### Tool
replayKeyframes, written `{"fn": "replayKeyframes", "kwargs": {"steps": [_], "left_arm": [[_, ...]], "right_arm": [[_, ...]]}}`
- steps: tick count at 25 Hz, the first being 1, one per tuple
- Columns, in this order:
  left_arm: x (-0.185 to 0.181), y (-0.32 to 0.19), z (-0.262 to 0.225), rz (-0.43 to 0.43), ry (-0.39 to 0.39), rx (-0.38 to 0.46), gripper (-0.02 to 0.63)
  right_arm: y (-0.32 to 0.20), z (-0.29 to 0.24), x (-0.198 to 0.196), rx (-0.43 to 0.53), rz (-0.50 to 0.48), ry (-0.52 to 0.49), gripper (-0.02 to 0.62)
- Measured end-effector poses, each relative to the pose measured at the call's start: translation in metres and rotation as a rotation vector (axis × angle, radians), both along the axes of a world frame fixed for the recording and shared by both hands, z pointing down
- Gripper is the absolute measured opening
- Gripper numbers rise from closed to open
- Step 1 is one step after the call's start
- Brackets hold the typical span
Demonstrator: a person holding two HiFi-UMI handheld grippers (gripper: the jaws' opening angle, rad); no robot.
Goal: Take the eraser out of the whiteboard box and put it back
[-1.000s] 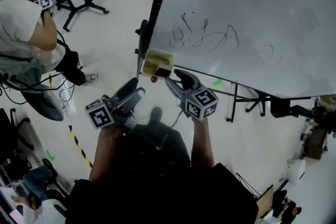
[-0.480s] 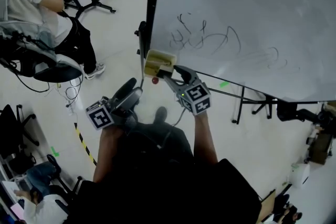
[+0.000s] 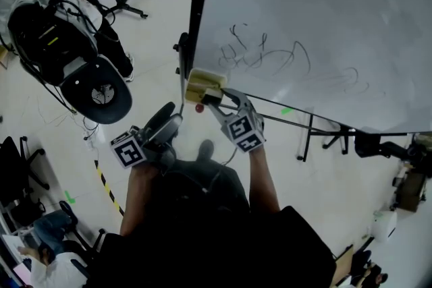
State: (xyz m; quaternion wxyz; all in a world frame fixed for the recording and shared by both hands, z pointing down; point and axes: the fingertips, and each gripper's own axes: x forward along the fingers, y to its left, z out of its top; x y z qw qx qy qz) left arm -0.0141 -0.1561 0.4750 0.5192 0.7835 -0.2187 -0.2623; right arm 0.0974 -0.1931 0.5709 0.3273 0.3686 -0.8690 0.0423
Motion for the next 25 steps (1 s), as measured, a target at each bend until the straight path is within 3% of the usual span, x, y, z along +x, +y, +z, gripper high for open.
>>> {"fn": "replayKeyframes", "kwargs": {"steps": [4, 12, 25], "left_arm": [[0.000, -0.003, -0.007, 0.002, -0.002, 0.022, 0.428], [-0.004, -0.005, -0.005, -0.006, -0.035, 0.036, 0.428], [0.001, -0.002, -0.012, 0.026, -0.027, 0.054, 0.428]], "right_arm": [[0.004, 0.000, 0.000, 0.030, -0.018, 0.054, 0.218], [0.005, -0.004, 0.005, 0.040, -0.003, 0.022, 0.179], [0.006, -0.059, 0.018, 0.079, 0.092, -0.246, 0.170]]}}
